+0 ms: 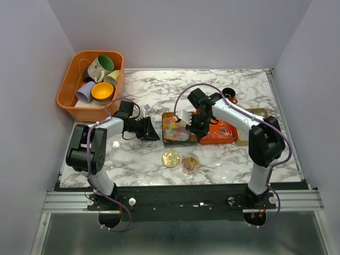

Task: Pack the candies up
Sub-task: Scoop the fake candies from the storage box, then place the fake candies in the packing bottle, then adjust the spatula.

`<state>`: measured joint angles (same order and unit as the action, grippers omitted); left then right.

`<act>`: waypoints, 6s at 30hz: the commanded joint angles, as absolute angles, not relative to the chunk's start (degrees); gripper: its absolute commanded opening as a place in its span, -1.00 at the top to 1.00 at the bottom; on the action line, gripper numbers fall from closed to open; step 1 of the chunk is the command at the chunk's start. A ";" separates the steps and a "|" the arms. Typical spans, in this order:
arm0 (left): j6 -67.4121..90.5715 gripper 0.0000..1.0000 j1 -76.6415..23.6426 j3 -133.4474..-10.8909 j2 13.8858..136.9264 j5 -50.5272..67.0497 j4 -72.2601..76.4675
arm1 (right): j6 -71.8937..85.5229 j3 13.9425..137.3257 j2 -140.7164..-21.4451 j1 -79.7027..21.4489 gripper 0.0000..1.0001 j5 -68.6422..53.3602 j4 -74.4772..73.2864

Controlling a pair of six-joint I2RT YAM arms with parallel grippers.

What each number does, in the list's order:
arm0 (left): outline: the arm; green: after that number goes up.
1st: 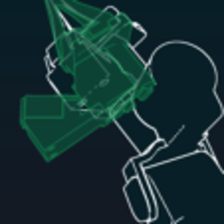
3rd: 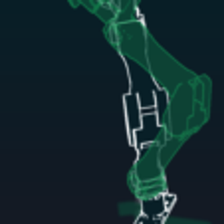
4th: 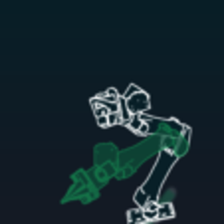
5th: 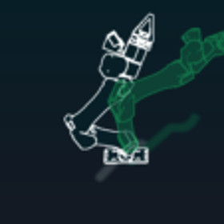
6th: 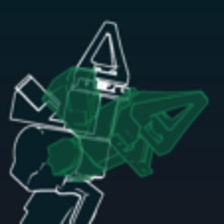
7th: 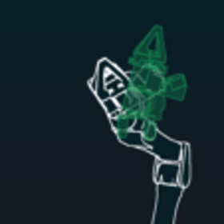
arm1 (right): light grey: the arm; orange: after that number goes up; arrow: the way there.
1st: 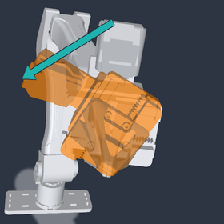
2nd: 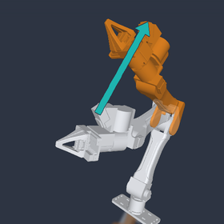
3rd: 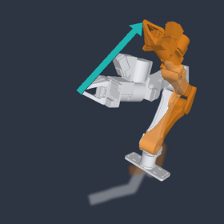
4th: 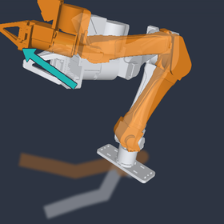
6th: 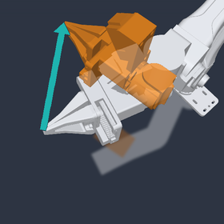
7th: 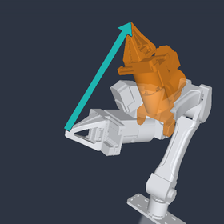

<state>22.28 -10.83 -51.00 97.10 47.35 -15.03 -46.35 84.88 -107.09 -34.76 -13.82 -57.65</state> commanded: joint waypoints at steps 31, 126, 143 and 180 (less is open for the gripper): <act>14.34 0.21 -8.88 -58.00 96.86 47.11 -24.78 | -32.88 55.82 -79.38 -33.66 0.99 -11.95 -21.38; 21.17 -0.06 -5.80 -53.88 84.56 52.98 -11.08 | -61.35 68.20 -67.76 -58.89 0.99 30.32 -75.06; 23.39 -0.19 -9.31 -52.89 82.52 70.39 -7.18 | -39.02 85.42 -82.69 -52.39 0.99 10.20 -60.03; 86.92 1.00 -10.81 -47.64 100.11 76.99 70.31 | -35.95 91.05 -91.31 -38.50 0.27 -16.69 -59.93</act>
<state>80.34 -10.46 -46.35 101.43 74.85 59.42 -38.85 89.67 -88.42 -40.07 -7.31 -59.44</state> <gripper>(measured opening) 0.018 0.335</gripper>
